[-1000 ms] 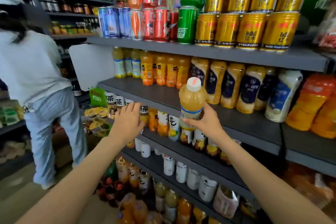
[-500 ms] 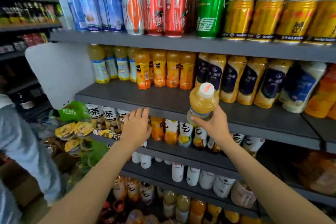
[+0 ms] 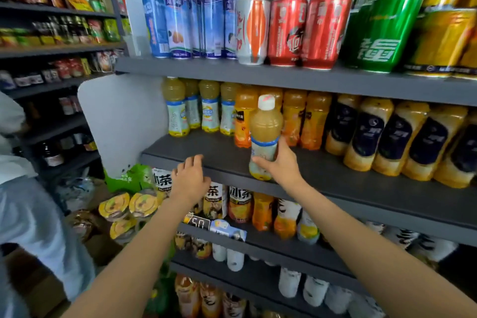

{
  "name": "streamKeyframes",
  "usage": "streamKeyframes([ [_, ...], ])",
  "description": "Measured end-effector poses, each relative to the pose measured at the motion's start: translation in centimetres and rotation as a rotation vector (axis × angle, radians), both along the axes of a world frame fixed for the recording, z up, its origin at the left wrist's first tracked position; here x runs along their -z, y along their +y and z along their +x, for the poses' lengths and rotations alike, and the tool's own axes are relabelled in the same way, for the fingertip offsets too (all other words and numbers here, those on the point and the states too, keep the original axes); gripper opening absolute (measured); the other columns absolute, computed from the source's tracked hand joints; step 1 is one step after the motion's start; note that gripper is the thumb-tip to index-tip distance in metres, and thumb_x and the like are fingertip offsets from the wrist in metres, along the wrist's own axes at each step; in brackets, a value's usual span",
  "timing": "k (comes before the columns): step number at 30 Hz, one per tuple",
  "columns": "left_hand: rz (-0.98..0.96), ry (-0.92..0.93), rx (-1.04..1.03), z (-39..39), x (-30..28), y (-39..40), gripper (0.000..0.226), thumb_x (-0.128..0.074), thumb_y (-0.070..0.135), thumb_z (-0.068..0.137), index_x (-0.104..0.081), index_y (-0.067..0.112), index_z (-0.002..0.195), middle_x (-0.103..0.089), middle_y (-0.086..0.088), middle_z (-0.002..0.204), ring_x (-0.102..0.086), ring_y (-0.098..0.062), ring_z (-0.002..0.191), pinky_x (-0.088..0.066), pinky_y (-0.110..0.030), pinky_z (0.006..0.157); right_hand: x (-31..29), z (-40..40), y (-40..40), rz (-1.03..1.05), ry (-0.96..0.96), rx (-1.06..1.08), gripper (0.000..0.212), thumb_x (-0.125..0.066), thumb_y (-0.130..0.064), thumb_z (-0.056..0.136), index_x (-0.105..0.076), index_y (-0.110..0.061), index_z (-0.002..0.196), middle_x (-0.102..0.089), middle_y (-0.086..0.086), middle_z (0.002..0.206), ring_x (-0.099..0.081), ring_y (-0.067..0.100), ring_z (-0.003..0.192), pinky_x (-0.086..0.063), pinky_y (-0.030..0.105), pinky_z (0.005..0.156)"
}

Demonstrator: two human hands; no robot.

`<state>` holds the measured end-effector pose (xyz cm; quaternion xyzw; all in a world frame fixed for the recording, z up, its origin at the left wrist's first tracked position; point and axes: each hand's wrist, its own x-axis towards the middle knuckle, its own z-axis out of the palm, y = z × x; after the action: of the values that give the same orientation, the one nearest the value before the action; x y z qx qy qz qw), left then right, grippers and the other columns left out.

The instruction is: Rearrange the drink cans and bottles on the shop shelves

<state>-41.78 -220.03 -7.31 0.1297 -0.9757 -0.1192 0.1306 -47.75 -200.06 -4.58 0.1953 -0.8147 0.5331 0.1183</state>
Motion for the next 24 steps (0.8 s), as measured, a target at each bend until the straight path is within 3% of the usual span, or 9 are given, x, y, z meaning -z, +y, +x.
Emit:
streamKeyframes([
  [3,-0.031,-0.019,0.035,-1.5,0.0,-3.9,0.056,-0.048,0.022,0.091,-0.027,0.015,0.142,-0.039,-0.009,0.141,-0.037,-0.031,0.128,-0.029,-0.042,0.102,0.4,-2.1,-6.3,-0.002,-0.071,-0.037,0.070,-0.074,-0.019,0.079,-0.036,-0.008,0.136,-0.057,0.003,0.122,-0.055,0.017,0.114,-0.044,0.027,0.090],
  [6,-0.060,-0.048,0.060,-3.0,0.3,-8.0,0.056,-0.047,0.024,0.092,-0.028,0.017,0.143,-0.039,-0.008,0.141,-0.036,-0.031,0.128,-0.030,-0.043,0.102,0.8,-4.0,-12.3,-0.036,-0.079,-0.001,0.062,-0.072,-0.018,0.081,-0.039,-0.007,0.131,-0.058,0.007,0.120,-0.056,0.020,0.112,-0.043,0.022,0.085],
  [10,-0.045,0.006,0.117,-5.4,0.9,-13.4,0.042,-0.036,0.027,0.094,-0.046,0.019,0.134,-0.048,-0.007,0.134,-0.041,-0.030,0.124,-0.032,-0.037,0.100,1.1,-6.6,-18.0,-0.065,-0.109,0.114,0.055,-0.070,-0.017,0.082,-0.040,-0.002,0.126,-0.057,0.013,0.120,-0.055,0.024,0.112,-0.037,0.015,0.077],
  [12,-0.006,0.049,0.187,-6.8,0.9,-14.6,0.041,-0.037,0.024,0.092,-0.054,0.018,0.129,-0.053,-0.009,0.131,-0.046,-0.031,0.121,-0.034,-0.035,0.099,1.9,-7.7,-19.7,-0.063,-0.120,0.168,0.055,-0.069,-0.024,0.084,-0.041,-0.001,0.124,-0.057,0.015,0.121,-0.054,0.028,0.115,-0.040,0.022,0.085],
  [15,-0.004,-0.028,0.222,-8.5,0.5,-14.4,0.040,-0.043,0.025,0.094,-0.050,0.024,0.133,-0.046,-0.002,0.140,-0.037,-0.027,0.129,-0.031,-0.036,0.104,2.6,-9.1,-21.3,0.156,-0.170,0.331,0.064,-0.061,-0.043,0.086,-0.039,-0.003,0.130,-0.048,0.016,0.132,-0.040,0.036,0.123,-0.035,0.045,0.097],
  [17,-0.010,-0.049,0.229,-9.1,0.4,-13.8,0.040,-0.043,0.029,0.095,-0.049,0.026,0.134,-0.043,0.001,0.143,-0.034,-0.027,0.131,-0.027,-0.039,0.107,2.3,-9.7,-21.8,0.239,-0.231,0.395,0.072,-0.058,-0.050,0.085,-0.033,-0.006,0.137,-0.040,0.014,0.140,-0.033,0.038,0.128,-0.033,0.049,0.099],
  [21,0.023,-0.056,0.252,-9.8,0.6,-13.7,0.040,-0.044,0.029,0.094,-0.051,0.023,0.133,-0.042,0.000,0.143,-0.030,-0.027,0.134,-0.021,-0.045,0.109,2.7,-9.9,-20.9,0.130,-0.249,0.216,0.073,-0.071,-0.029,0.081,-0.032,-0.009,0.140,-0.044,0.010,0.140,-0.038,0.027,0.131,-0.030,0.039,0.109],
  [24,0.095,-0.099,0.275,-10.2,0.5,-13.9,0.041,-0.044,0.028,0.095,-0.049,0.021,0.135,-0.037,-0.003,0.147,-0.019,-0.033,0.140,-0.012,-0.053,0.112,3.1,-9.4,-19.5,0.038,-0.295,0.184,0.063,-0.068,-0.010,0.083,-0.038,-0.012,0.139,-0.047,0.006,0.139,-0.041,0.020,0.130,-0.033,0.029,0.107],
])
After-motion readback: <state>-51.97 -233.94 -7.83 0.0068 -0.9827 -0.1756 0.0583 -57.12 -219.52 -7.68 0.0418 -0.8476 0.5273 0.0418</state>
